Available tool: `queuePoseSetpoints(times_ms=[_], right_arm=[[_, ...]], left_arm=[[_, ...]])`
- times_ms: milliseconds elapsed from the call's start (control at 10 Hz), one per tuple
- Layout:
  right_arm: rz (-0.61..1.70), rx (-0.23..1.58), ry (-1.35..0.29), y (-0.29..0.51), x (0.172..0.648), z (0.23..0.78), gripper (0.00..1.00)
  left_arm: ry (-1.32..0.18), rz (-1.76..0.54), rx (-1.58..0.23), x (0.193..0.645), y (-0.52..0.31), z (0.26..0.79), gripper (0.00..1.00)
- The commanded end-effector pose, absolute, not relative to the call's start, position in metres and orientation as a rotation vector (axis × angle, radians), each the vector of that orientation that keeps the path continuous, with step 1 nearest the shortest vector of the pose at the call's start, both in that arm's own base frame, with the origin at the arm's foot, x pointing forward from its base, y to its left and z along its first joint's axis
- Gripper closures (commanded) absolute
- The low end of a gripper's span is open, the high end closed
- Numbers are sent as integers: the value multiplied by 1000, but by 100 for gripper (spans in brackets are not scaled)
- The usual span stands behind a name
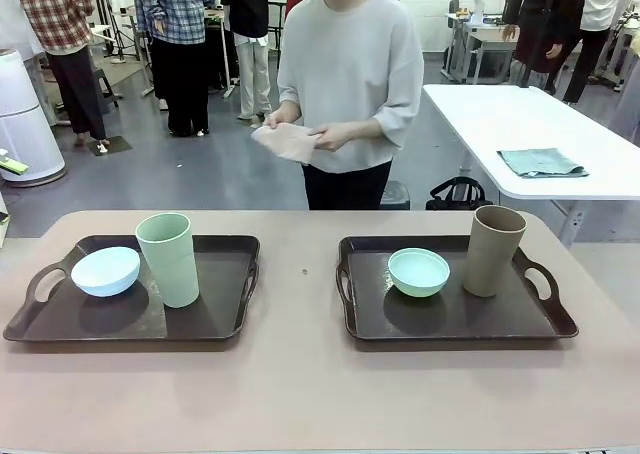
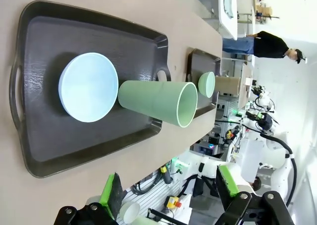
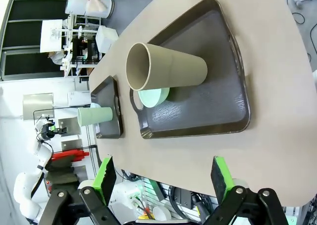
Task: Set up a tray with a mat and arrange the tableware.
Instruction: Pick up the Picnic Bowl and Reusable plastic cup from the Handle tray in front of the human's position and hold them in the air.
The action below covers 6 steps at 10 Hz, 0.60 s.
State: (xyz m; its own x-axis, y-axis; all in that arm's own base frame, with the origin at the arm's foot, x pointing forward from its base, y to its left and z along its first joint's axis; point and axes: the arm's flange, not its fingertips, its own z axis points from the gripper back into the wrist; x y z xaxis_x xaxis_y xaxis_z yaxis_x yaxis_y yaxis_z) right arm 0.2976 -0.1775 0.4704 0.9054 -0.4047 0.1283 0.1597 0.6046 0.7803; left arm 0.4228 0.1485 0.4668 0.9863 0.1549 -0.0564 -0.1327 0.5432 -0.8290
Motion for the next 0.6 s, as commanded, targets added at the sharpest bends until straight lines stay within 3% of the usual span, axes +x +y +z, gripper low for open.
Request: queuePoseSetpoints(times_ms=[0, 500], right_arm=[[-321, 887, -314, -179, 300, 468, 0], [-321, 887, -314, -179, 300, 468, 0]], left_arm=[[-30, 170, -992, 423, 150, 467, 0], [-30, 170, -992, 423, 150, 467, 0]])
